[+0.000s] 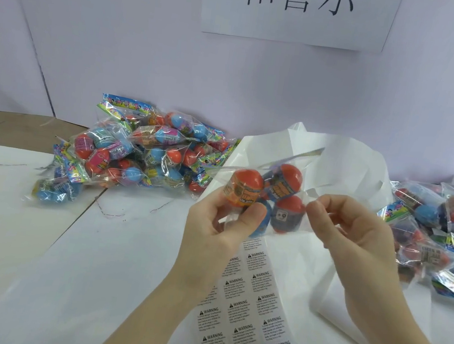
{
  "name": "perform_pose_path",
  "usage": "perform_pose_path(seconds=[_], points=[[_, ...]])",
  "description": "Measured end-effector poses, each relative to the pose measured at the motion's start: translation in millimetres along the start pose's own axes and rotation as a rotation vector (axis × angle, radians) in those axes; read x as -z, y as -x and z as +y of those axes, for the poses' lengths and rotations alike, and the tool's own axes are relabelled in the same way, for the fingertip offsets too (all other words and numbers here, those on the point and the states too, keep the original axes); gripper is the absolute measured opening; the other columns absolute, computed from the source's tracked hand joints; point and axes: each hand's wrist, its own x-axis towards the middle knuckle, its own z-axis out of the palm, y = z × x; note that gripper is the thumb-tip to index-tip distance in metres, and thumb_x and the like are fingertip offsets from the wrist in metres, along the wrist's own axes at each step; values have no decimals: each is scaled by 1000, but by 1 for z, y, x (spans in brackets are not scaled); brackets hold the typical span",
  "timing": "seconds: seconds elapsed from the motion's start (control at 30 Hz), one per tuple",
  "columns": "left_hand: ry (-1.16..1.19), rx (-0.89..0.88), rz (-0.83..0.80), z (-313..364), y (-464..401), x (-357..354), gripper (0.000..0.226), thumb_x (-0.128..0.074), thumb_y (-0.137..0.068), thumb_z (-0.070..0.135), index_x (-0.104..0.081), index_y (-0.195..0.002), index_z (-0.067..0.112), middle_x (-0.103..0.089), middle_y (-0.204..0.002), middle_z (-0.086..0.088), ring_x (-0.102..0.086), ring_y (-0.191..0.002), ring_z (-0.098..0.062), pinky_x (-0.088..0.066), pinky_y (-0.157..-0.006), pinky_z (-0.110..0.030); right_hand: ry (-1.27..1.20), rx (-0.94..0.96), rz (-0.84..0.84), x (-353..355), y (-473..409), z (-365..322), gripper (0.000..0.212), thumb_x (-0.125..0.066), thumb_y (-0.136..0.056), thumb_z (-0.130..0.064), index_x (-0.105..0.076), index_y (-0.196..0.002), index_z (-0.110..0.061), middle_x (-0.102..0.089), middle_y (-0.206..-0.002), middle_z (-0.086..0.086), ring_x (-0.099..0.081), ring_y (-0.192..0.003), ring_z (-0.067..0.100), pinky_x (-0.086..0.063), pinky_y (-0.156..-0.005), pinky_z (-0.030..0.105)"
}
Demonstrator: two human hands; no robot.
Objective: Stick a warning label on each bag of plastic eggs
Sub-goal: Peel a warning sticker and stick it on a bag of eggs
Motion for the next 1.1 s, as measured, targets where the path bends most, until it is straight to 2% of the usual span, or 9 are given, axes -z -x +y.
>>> perform_pose_path(seconds=[0.1,0.43,0.57,0.67,0.8,0.83,0.9,1.0,1.1], points=[[-3,-24,-4,1,0,0,10,-63,-71,15,-68,-78,20,-70,-72,10,-62,-70,0,-46,-66,-9,51,-28,-61,2,-3,4,25,-58,-87,-11,-56,-63,-18,-47,-51,-15,-35,-51,1,-29,-49,11],[-1,33,-12,1,0,-1,8,-63,-72,18,-71,-74,20,-68,-71,9,-60,-70,-4,-47,-67,-12,155,36,-97,4,-5,9,24,-44,-95,-9,-45,-73,-1,-38,-60,-11,-32,-58,1,-29,-54,13],[89,175,-23,1,0,-4,14,-64,-70,23,-73,-77,16,-73,-79,-2,-66,-73,-14,-52,-70,-22,193,126,-9,3,-3,10,25,-49,-96,-17,-47,-71,-16,-47,-64,-12,-36,-59,1,-30,-56,14],[114,244,-4,0,-1,-5,16,-64,-68,26,-74,-73,16,-73,-79,-5,-67,-73,-17,-54,-71,-27,208,181,45,0,0,8,14,-41,-86,-27,-46,-73,-24,-52,-67,-19,-40,-60,-1,-33,-58,11],[97,256,23,-1,0,-4,20,-65,-68,29,-72,-75,12,-72,-80,-7,-65,-75,-21,-53,-76,-37,131,166,67,0,-1,8,25,-55,-92,-11,-50,-73,-25,-56,-67,-21,-40,-60,3,-33,-60,14],[91,251,31,0,0,-3,21,-65,-68,30,-73,-76,11,-73,-81,-8,-65,-76,-22,-53,-77,-37,124,160,73,1,-1,8,27,-57,-91,-7,-52,-73,-26,-58,-68,-21,-42,-62,4,-35,-63,18],[91,241,51,1,-1,-3,20,-65,-68,32,-74,-73,14,-73,-81,-7,-66,-76,-22,-54,-74,-33,115,172,74,2,-1,5,17,-61,-84,-16,-59,-76,-31,-63,-72,-21,-49,-66,2,-37,-67,21],[85,219,58,2,-2,-2,15,-65,-68,32,-75,-71,22,-74,-80,-3,-67,-74,-19,-55,-72,-28,81,181,70,2,0,0,11,-63,-68,-34,-72,-74,-38,-68,-72,-20,-51,-63,0,-38,-62,15],[60,196,49,2,-1,-1,14,-64,-68,31,-75,-72,24,-74,-79,-2,-67,-75,-17,-55,-74,-28,69,190,52,2,1,-4,12,-73,-65,-35,-71,-70,-45,-67,-66,-21,-47,-56,-2,-35,-58,12]])
